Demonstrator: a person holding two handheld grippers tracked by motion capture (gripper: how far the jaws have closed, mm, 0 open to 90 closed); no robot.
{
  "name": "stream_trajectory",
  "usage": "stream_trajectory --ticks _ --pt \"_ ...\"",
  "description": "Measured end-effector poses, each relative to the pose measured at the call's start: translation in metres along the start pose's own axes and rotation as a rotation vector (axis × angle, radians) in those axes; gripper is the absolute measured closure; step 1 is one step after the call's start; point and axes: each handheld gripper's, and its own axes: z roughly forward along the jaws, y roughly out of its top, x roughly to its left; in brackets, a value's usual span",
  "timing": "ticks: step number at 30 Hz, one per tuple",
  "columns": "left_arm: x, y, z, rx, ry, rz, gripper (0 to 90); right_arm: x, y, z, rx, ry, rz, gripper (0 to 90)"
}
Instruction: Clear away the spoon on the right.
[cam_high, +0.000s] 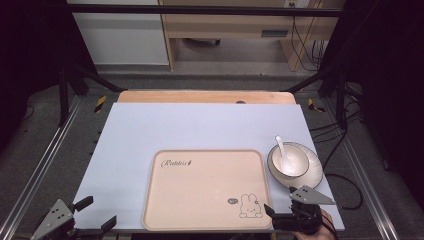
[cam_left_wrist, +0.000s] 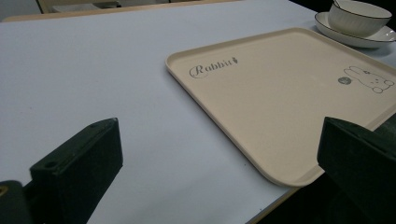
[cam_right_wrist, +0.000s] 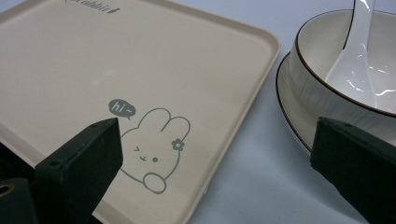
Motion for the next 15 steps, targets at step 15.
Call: stream_trajectory --ticks 15 --pt "-0.0005 0.0001 0.0000 0.000 -0.002 0.006 0.0 -0.0059 0.0026 0.0020 0.003 0.004 0.016 3.8"
